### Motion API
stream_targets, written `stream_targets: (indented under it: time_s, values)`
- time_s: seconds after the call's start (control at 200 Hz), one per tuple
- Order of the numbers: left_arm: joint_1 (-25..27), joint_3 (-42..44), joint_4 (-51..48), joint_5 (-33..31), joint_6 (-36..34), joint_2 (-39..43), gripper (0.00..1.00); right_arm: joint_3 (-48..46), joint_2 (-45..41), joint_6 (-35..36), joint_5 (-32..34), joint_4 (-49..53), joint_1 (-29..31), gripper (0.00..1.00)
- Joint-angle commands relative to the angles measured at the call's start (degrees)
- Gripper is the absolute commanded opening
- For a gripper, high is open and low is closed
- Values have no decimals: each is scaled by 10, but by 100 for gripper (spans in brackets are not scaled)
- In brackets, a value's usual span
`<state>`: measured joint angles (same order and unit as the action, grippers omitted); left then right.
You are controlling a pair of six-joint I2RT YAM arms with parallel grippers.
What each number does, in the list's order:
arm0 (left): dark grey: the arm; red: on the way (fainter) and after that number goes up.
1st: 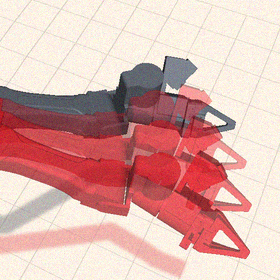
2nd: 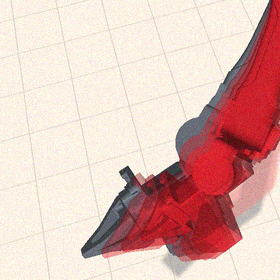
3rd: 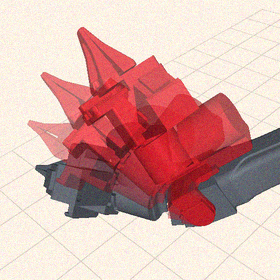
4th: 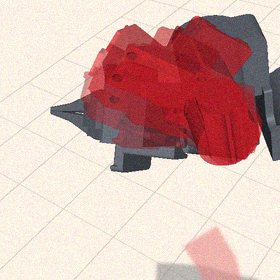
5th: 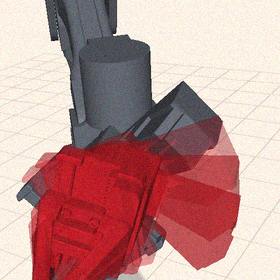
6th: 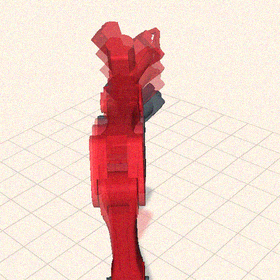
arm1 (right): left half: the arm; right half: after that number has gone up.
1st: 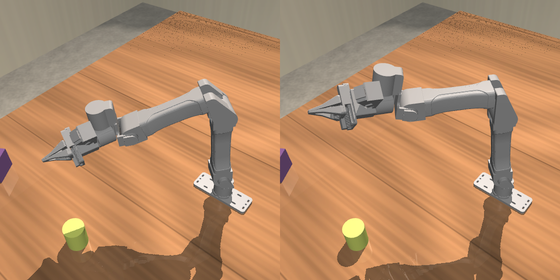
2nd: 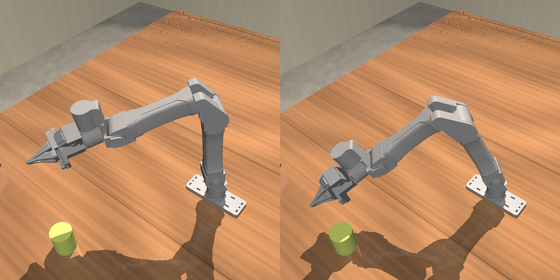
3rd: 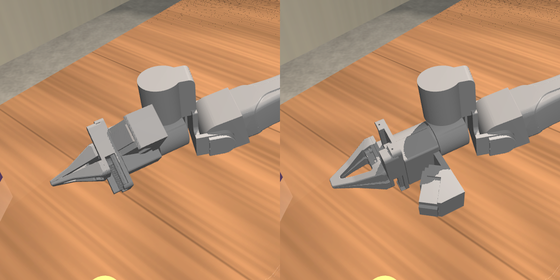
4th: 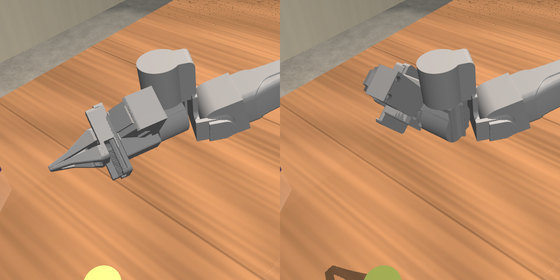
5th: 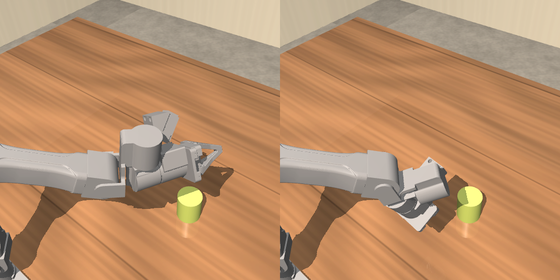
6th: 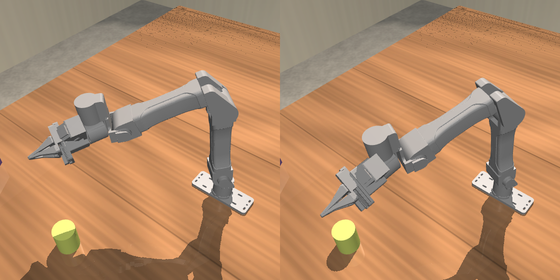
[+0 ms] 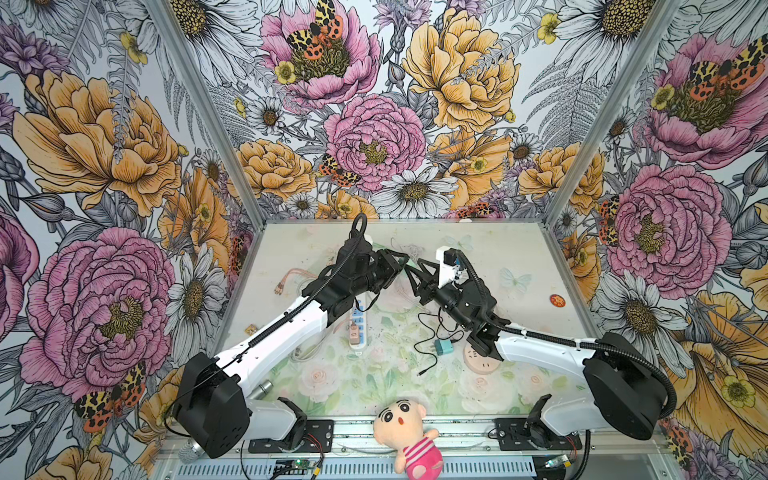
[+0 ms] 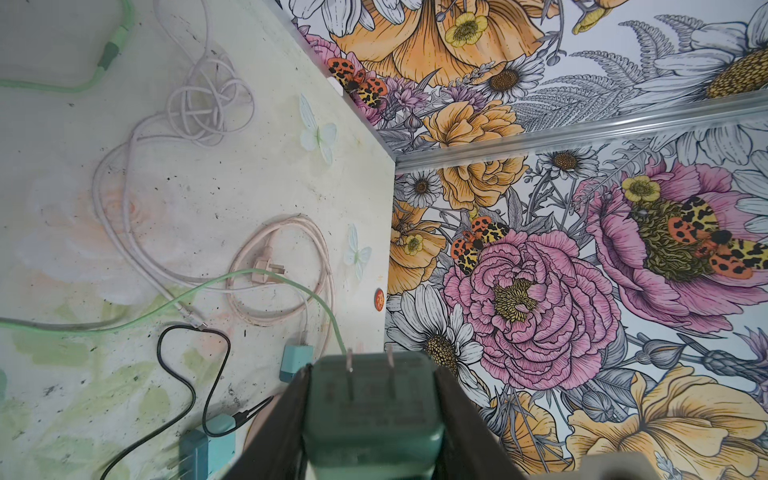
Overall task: Insert the plug
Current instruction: 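Close the right gripper on the light green charger held by the left gripper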
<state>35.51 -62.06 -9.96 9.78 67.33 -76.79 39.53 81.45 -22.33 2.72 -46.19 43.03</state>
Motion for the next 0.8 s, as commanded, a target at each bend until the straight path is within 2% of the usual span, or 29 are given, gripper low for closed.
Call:
stream_targets:
  time_s: [0.0, 0.385, 0.59, 0.746, 0.796]
  values:
    - [4, 5, 26, 26, 8, -9, 25, 0, 4, -11, -4, -24, -3, 49]
    - [4, -5, 15, 18, -1, 1, 25, 17, 10, -13, -38, 9, -4, 48]
    - [6, -9, 13, 15, -3, 0, 25, 23, 15, -18, -48, 14, -4, 52]
    - [8, -13, 13, 15, -4, -2, 25, 20, 11, -18, -36, 13, -7, 47]
    - [8, -15, 12, 16, -5, -3, 25, 20, 11, -18, -38, 14, -8, 43]
